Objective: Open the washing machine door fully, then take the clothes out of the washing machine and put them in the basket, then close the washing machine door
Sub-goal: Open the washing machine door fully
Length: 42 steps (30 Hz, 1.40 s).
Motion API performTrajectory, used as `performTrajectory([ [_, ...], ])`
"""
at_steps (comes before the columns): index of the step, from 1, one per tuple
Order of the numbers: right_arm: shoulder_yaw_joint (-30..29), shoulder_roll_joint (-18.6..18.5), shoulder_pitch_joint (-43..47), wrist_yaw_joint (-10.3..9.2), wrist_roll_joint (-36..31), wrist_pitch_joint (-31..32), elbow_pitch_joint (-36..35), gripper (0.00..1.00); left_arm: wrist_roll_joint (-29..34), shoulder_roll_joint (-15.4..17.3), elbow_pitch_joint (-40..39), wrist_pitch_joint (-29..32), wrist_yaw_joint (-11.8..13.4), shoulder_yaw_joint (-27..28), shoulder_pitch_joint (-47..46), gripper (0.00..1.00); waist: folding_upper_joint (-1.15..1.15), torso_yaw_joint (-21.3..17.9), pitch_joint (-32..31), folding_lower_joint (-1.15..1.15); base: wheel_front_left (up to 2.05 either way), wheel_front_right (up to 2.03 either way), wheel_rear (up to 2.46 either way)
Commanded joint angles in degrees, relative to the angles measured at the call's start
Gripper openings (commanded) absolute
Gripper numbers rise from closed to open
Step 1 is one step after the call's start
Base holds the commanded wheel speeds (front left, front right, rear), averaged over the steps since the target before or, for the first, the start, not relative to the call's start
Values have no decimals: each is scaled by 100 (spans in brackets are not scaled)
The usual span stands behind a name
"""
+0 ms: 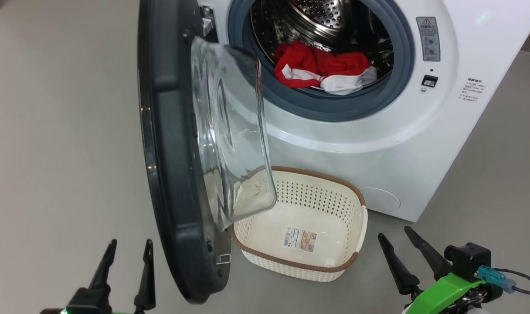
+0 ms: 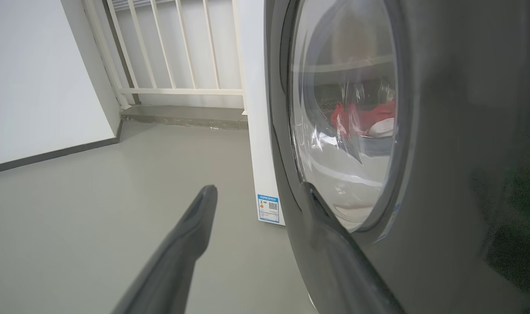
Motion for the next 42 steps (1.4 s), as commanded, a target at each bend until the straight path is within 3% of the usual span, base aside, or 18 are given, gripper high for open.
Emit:
performTrajectory([
  [1, 79, -39, 35, 9, -45, -70, -131, 100, -23, 83, -129, -54, 56, 205, -117, 100, 0, -1, -10, 0, 0, 0, 0],
  [2, 75, -37, 40, 9, -47, -70, -126, 100, -50, 83, -151, -54, 66, 231, -130, 51, 0, 0, -18, 0, 0, 0, 0],
  [3, 68, -35, 45, 9, -50, -70, -122, 100, -67, 83, -194, -54, 76, 259, -148, 15, 0, 3, -25, 0, 0, 0, 0],
  [4, 61, -31, 55, 9, -53, -70, -121, 100, -73, 83, -254, -54, 88, 290, -167, 0, 0, 6, -34, 0, 0, 0, 0],
  [16, -51, -27, 144, 9, -189, -70, -136, 100, -251, 83, -1594, -54, 179, 357, -478, 0, 0, 77, -74, 0, 0, 0, 0],
  [27, -201, -9, 185, 9, -530, -70, -218, 100, -323, 83, -2592, -54, 61, -686, -294, 0, 0, 45, -65, 0, 0, 0, 0],
  [36, -204, -4, 159, 9, -612, -70, -236, 100, -464, 83, -2301, -54, -106, -1817, -83, 0, 0, 8, -18, 0, 0, 0, 0],
  [42, -181, -2, 137, 9, -650, -70, -241, 100, -607, 83, -1720, -54, -10, -2083, -43, 0, 0, -41, 3, 0, 0, 0, 0],
])
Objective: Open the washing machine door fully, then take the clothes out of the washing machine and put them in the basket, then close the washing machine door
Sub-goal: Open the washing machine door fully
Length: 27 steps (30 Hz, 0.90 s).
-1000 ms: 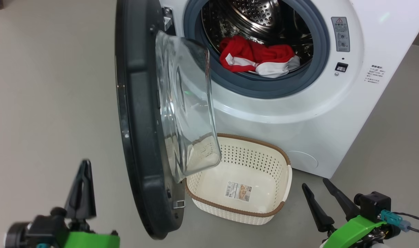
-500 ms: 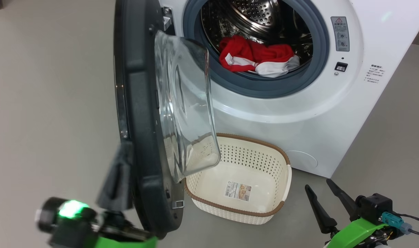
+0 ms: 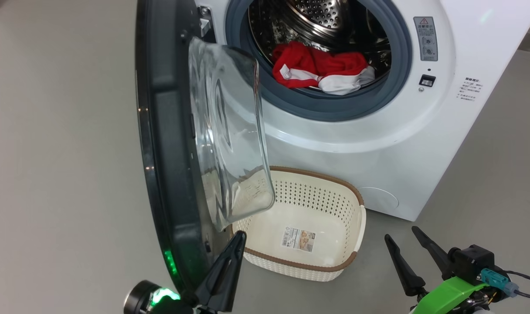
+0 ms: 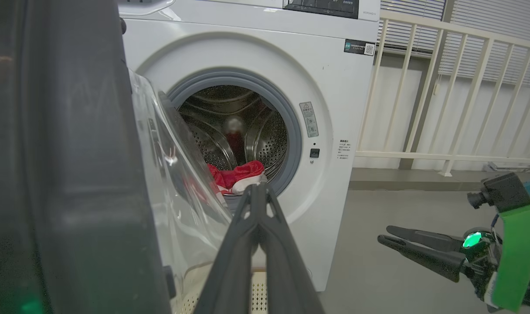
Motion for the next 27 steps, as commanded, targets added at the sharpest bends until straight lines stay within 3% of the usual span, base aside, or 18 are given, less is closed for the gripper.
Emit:
performTrajectory([
  [1, 128, -33, -22, 9, -43, -70, -141, 100, -47, 15, -64, -46, 74, 165, -127, 0, 0, -9, 7, 0, 0, 0, 0],
  [11, 48, -29, -12, 9, -104, -70, -185, 100, -176, 19, 518, -46, 267, 436, -132, 0, 0, -5, 49, 0, 0, 0, 0],
  [27, 7, -21, -5, 9, -145, -70, -276, 100, -227, 205, 689, -46, 514, 1152, -134, 0, 0, 189, 174, 0, 0, 0, 0],
])
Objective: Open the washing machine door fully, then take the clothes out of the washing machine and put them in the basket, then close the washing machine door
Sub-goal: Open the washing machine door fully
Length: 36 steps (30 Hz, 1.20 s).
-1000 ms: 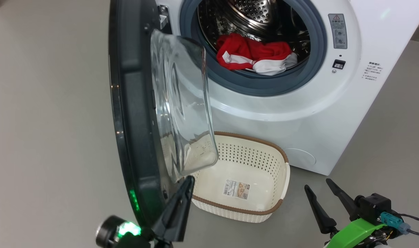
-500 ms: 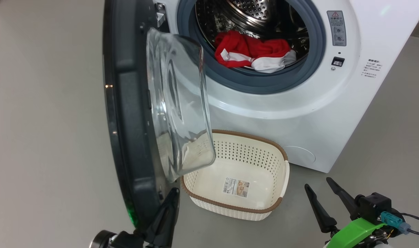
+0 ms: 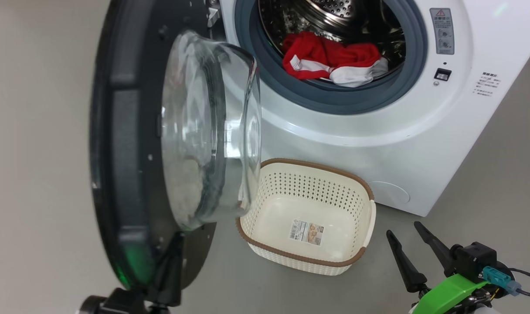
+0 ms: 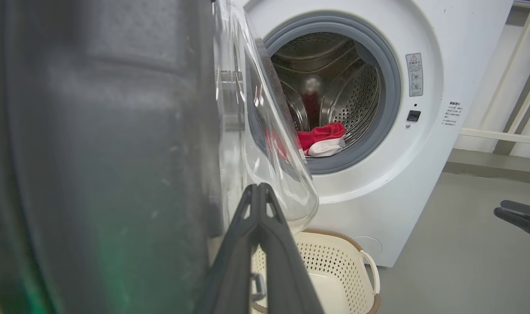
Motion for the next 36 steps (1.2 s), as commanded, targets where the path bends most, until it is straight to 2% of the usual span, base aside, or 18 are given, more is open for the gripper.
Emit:
performTrajectory([
  [1, 125, -38, -12, 9, -14, -70, -144, 100, -37, 137, -88, -46, 132, 374, -138, 0, 0, 31, 35, 0, 0, 0, 0],
  [11, 178, -96, -92, 9, -20, -70, -175, 100, -164, 393, 148, -46, 244, 1281, -379, 0, 0, 85, 228, 0, 0, 0, 0],
  [31, 253, -263, -295, 9, -25, -70, -133, 100, 50, 840, 1465, -46, 107, 2831, -1406, 0, 0, -64, 539, 0, 0, 0, 0],
  [36, 263, -289, -322, 9, -23, -70, -137, 100, 134, 902, 1720, -46, 76, 3064, -1627, 0, 0, -98, 590, 0, 0, 0, 0],
])
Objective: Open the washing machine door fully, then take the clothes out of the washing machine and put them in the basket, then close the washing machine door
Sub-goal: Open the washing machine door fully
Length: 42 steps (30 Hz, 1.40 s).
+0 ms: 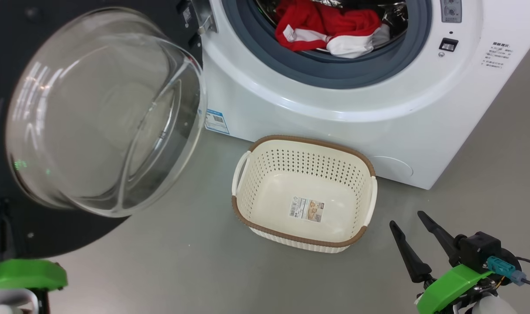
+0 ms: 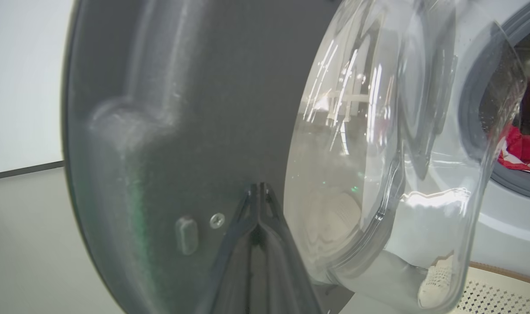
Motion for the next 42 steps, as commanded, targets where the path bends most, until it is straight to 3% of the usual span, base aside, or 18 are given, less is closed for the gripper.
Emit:
performTrajectory([
  [1, 144, -71, -142, 9, -25, -70, -125, 100, 38, 343, -44, -47, -13, 327, -278, 0, 0, -17, 27, 0, 0, 0, 0],
  [14, 211, -145, -247, 9, -44, -70, -160, 100, 270, 681, 1205, -47, -102, 956, -1052, 0, 0, -180, 216, 0, 0, 0, 0],
  [28, 302, -206, -300, 9, -30, -70, -134, 100, 532, 944, 2065, -47, -155, 1209, -1568, 0, 0, -307, 262, 0, 0, 0, 0],
  [37, 334, -201, -344, 9, -16, -70, -103, 100, 542, 743, 1925, -47, -222, 1343, -1449, 0, 0, -304, 170, 0, 0, 0, 0],
  [40, 349, -174, -360, 9, -9, -70, -103, 100, 458, 673, 1856, -47, -410, 1438, -1342, 0, 0, -306, 97, 0, 0, 0, 0],
  [41, 345, -168, -360, 9, -5, -70, -105, 100, 437, 638, 1824, -47, -458, 1475, -1290, 3, 0, -303, 76, 0, 0, 0, 0],
  [42, 339, -164, -361, 9, -1, -70, -104, 100, 443, 597, 1775, -47, -503, 1488, -1229, 24, 0, -300, 62, 0, 0, 0, 0],
])
